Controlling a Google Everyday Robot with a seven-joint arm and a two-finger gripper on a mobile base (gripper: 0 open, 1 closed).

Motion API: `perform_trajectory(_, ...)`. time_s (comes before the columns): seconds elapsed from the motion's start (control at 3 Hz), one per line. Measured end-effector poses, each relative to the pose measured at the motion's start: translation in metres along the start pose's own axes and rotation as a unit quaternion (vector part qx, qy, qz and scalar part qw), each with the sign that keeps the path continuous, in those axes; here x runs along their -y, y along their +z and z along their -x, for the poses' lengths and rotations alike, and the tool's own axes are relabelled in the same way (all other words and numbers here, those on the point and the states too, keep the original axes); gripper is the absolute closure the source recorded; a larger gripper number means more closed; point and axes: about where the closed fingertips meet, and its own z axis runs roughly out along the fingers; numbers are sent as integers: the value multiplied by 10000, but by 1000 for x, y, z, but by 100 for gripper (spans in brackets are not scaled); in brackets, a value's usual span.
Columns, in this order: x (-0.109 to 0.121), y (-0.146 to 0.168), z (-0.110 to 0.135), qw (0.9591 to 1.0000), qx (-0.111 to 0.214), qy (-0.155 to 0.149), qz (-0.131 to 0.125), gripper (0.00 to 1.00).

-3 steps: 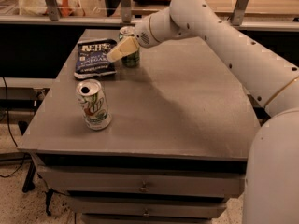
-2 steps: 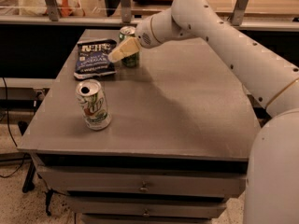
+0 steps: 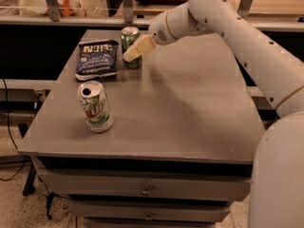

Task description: Move green can near blue chip bag

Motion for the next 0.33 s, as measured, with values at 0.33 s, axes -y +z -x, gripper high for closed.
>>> perform_trajectory(0.33, 13, -19, -17, 9997, -153, -196, 26, 0)
